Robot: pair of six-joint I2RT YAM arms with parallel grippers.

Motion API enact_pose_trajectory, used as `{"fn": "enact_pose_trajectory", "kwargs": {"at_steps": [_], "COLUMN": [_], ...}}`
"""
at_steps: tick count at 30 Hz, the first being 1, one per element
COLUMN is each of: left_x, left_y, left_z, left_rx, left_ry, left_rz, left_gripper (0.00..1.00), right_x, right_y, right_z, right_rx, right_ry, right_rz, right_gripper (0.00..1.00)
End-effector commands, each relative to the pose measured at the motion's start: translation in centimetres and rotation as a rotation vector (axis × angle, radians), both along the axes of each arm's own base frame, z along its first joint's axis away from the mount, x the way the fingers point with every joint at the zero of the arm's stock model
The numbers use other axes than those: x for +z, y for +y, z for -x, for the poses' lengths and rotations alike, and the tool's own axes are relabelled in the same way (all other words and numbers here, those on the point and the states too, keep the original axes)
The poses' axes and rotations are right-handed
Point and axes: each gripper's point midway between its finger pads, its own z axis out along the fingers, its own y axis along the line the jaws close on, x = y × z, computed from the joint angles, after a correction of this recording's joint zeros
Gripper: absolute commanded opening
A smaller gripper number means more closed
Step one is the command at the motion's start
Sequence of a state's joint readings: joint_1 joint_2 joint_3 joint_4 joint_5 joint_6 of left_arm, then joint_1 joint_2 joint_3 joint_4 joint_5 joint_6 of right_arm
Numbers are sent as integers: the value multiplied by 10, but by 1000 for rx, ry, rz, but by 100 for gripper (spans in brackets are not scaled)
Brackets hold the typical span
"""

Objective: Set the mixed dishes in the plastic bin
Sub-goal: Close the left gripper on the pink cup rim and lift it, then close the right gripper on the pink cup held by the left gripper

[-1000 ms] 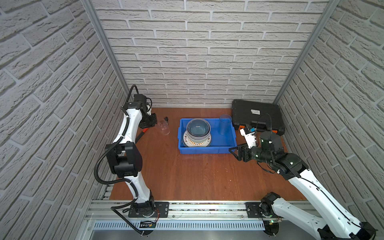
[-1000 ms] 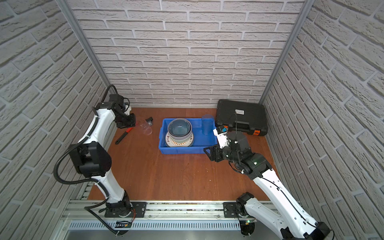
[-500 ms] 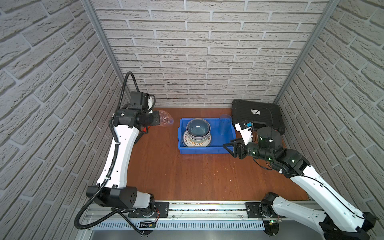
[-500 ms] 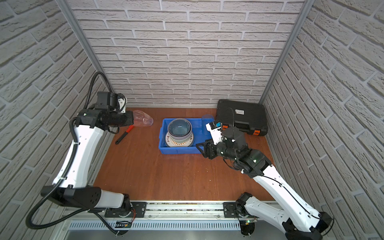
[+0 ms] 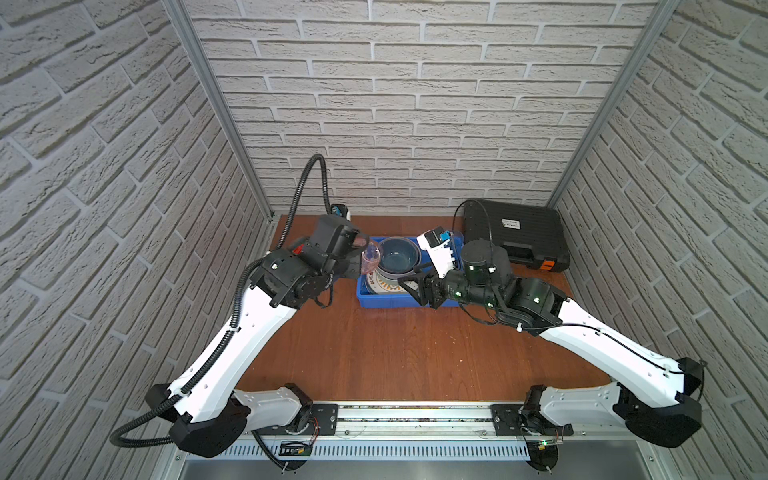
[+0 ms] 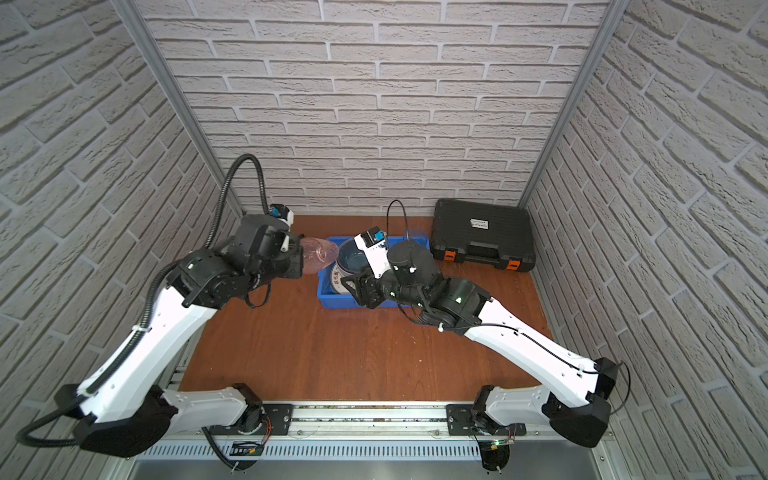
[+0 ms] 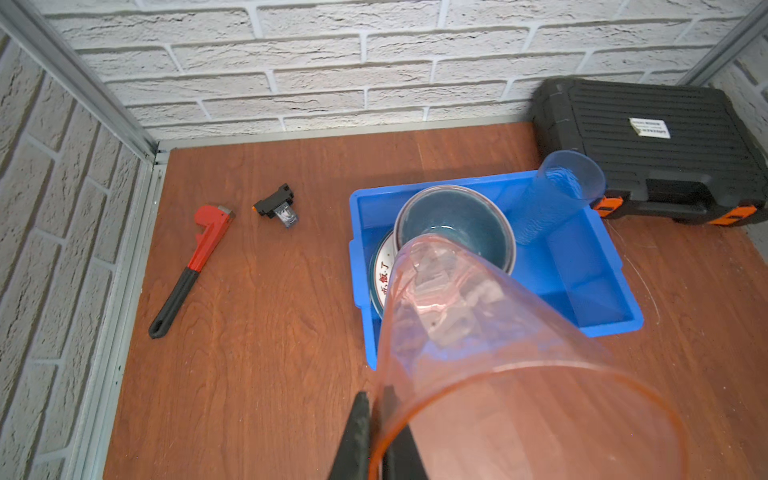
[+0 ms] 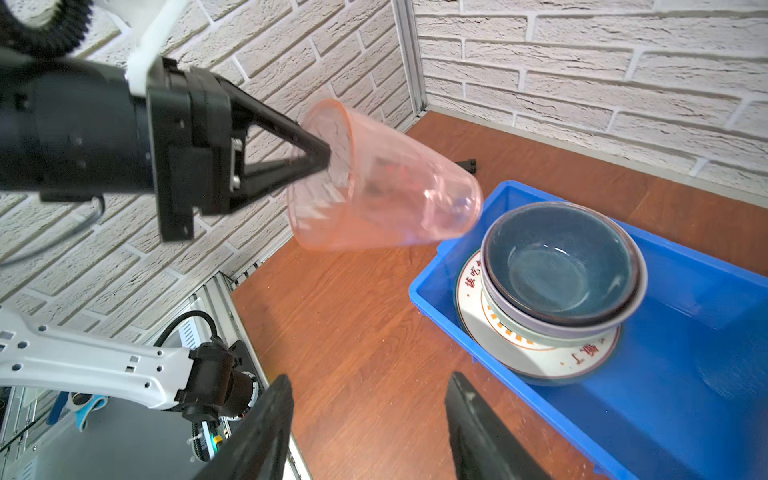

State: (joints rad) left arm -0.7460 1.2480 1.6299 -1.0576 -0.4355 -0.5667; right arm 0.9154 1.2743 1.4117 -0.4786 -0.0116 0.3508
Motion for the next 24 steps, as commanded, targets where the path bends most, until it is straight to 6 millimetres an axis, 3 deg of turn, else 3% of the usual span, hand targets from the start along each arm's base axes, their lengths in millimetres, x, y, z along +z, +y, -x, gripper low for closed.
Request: {"fn": "enact_pose_trajectory", "kwargs": {"at_steps": [1, 8, 17, 24], "left_x": [18, 20, 26, 31], "left_y": [-4, -17, -52, -68], "left_z": [-8, -1, 4, 11], "left_rx": [105, 118, 68, 27], "left_ry": [-127, -186, -243, -263], "left_rz": [36, 76, 99, 119], "left_gripper": [0, 0, 0, 0], "right_x": [29, 29, 15, 9], "right_y": [10, 6, -1, -8], "right_z": [-9, -21, -45, -58], "right_rx": [-38, -113, -257, -340], "right_ry": [-94, -117, -117, -136], "right_rz": [-68, -87, -52, -22], "right_gripper": [60, 56, 50, 43]}}
